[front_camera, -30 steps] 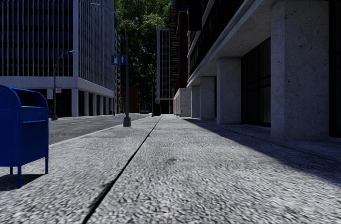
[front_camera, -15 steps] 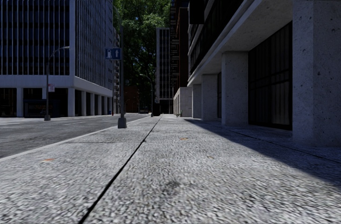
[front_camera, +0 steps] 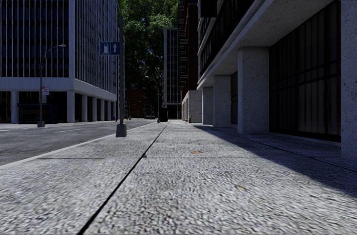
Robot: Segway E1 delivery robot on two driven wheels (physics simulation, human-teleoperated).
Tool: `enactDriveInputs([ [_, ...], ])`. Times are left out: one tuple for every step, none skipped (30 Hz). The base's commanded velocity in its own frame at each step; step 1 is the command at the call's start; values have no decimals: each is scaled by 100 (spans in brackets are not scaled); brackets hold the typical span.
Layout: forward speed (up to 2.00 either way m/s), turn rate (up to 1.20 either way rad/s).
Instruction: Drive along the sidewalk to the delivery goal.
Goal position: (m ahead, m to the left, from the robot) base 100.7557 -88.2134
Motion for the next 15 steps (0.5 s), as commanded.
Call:
enactDriveInputs([
  [200, 0],
  [200, 0],
  [200, 0],
  [200, 0],
  [200, 0],
  [200, 0],
  [200, 0],
  [200, 0],
  [200, 0],
  [200, 0],
  [200, 0],
  [200, 0],
  [200, 0],
  [200, 0],
  [200, 0],
])
